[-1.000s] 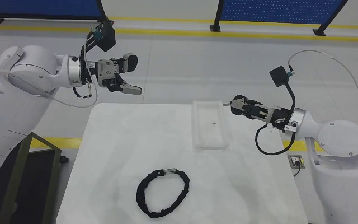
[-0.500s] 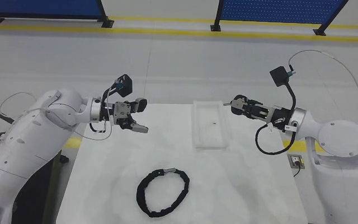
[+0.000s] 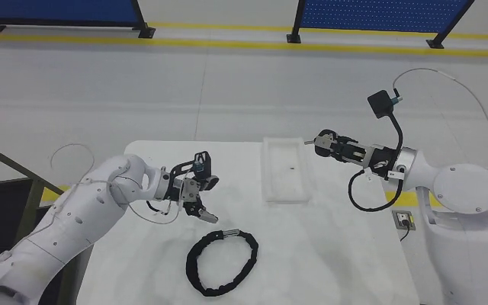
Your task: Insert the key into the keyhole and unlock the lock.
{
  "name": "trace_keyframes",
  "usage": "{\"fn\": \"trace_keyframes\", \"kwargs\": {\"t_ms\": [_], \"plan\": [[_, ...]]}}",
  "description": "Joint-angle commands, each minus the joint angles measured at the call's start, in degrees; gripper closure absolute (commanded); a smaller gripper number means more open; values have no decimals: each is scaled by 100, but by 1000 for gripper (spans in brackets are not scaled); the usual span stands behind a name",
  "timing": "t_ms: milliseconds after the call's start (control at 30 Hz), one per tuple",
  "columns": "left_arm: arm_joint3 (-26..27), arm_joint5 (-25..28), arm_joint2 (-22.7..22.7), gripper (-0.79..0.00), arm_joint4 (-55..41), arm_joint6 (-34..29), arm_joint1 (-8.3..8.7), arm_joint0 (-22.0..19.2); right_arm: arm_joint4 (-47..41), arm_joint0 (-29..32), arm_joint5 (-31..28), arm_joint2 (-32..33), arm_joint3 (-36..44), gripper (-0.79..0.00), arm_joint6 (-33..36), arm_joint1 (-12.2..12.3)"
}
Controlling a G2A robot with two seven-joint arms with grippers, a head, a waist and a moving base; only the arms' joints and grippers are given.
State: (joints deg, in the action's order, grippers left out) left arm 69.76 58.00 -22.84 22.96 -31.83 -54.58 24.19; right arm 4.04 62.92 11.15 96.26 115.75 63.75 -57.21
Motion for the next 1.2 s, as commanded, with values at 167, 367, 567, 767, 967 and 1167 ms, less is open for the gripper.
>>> {"fn": "trace_keyframes", "kwargs": {"t_ms": [167, 367, 567, 767, 967, 1167], "plan": [[-306, 0, 503, -785, 539, 420, -213, -162, 0, 0, 0, 0, 0, 0, 0, 0], [-306, 0, 503, -785, 539, 420, -213, -162, 0, 0, 0, 0, 0, 0, 0, 0], [-306, 0, 503, -785, 539, 420, -213, -162, 0, 0, 0, 0, 0, 0, 0, 0], [-282, -164, 431, -785, 575, 594, -209, -94, 0, 0, 0, 0, 0, 0, 0, 0], [-248, -187, 61, -785, 1720, 1993, -126, 403, 0, 0, 0, 0, 0, 0, 0, 0], [116, -482, -230, -785, 4033, 3962, 31, 1048, 0, 0, 0, 0, 0, 0, 0, 0]]}}
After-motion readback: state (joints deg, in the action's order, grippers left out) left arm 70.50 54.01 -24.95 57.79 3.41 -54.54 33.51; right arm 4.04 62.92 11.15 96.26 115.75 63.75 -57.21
